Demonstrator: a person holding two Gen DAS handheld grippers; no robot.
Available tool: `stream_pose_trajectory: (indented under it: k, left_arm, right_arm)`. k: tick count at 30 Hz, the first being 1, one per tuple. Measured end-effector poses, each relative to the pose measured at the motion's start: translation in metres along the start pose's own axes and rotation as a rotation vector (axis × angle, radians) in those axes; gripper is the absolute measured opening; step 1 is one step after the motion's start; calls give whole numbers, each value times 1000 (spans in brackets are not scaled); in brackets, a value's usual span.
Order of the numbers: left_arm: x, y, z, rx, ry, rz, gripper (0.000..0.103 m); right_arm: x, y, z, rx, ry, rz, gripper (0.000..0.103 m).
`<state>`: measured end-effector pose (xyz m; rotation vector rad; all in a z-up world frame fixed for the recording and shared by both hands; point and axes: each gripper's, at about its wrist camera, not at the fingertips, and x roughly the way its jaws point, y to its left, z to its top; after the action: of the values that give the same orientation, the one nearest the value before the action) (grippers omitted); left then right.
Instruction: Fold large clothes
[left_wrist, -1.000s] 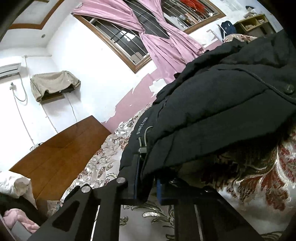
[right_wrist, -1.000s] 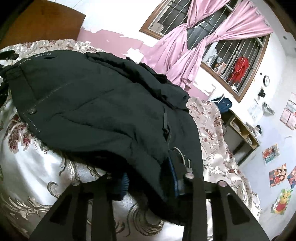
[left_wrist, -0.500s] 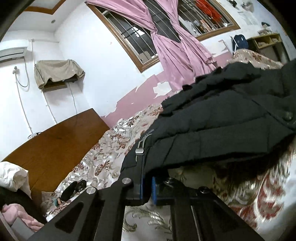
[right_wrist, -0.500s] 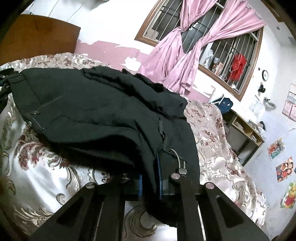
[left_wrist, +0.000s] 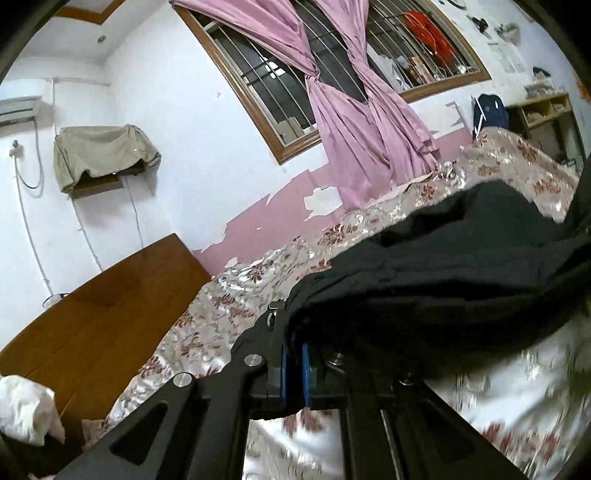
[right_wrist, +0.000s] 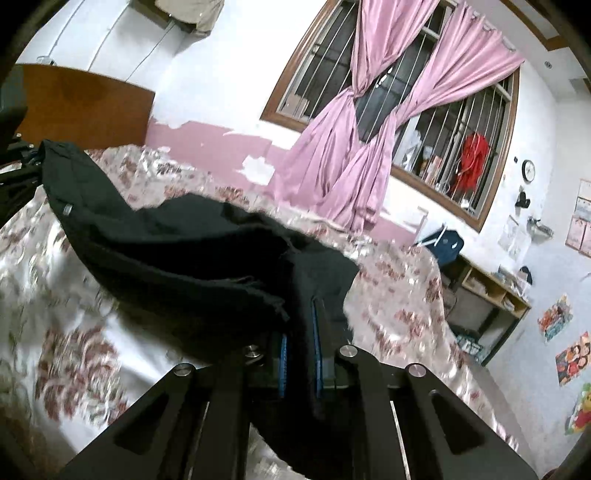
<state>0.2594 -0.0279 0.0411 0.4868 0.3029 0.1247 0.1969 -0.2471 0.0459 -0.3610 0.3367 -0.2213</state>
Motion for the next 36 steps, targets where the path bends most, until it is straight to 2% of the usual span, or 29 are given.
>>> stream_pose_trajectory:
  k: [11,17,23,31,36]
  left_arm:
    - [76,-1,76,-29,25,-26,6]
    - [127,-16,111,-15,25,-13,6]
    - [187,-32,136,-13,65,-7,6]
    - [263,-57,159,-31,121,-19,6]
    - [302,-74,161,-46,158,-14,6]
  right_arm:
    - [70,-20,64,-8,-43,-23,8]
    - [130,-32,98,6,-50,-43,7]
    - [198,-41,124,16,-30,-30,7]
    - [288,-39,137,-2,-9,-49,7]
    - [338,-30,135,5,17,-65,7]
